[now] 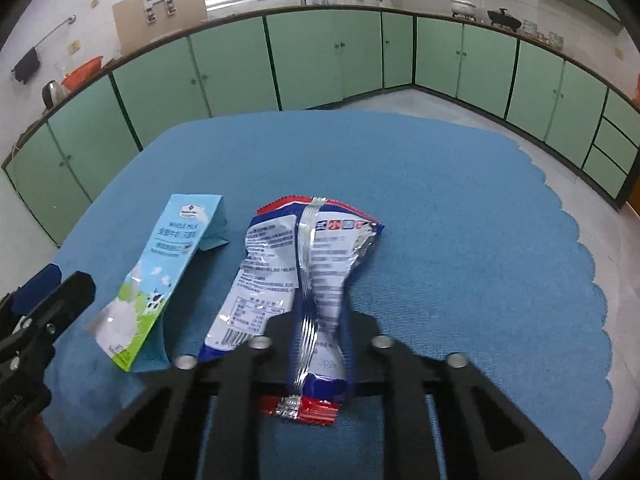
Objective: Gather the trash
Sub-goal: 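Grasp the silver snack wrapper with the right tool while the left tool grasps the milk carton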
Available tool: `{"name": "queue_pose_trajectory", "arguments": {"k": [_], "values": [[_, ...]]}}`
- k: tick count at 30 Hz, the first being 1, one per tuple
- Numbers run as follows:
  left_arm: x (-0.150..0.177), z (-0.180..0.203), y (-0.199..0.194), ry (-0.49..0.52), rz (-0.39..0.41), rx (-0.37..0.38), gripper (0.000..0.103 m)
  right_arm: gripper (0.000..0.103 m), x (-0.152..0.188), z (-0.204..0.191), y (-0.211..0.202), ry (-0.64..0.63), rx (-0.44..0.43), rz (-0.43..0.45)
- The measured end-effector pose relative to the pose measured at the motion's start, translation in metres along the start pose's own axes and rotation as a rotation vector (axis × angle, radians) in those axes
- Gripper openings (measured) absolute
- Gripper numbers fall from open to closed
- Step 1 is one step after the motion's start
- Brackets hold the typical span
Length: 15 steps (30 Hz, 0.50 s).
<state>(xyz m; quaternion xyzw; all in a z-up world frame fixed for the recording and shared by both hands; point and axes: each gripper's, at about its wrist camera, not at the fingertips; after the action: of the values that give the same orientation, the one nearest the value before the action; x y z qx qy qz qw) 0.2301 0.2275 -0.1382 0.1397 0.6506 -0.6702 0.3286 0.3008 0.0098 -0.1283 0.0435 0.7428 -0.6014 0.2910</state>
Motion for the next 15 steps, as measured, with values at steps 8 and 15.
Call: {"name": "queue_pose_trajectory", "arguments": {"k": [8,15], "values": [[-0.002,0.025,0.008,0.042,-0.039,0.063,0.082,0.002,0.004,0.014,-0.014,0.041,-0.013,0.053],[-0.004,0.047,0.03,0.079,-0.106,0.035,0.082,0.002,0.006,0.041,-0.022,0.078,0.005,0.069]]}}
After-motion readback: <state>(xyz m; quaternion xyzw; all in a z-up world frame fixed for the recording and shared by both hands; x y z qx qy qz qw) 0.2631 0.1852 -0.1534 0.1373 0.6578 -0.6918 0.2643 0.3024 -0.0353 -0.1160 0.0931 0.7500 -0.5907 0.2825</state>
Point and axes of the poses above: each gripper's, at about its wrist camera, not at the fingertips, and y roughly the way its jaws point, z to its right, x to its underside, and after that the axes turned 13 degrees about -z, right-handed
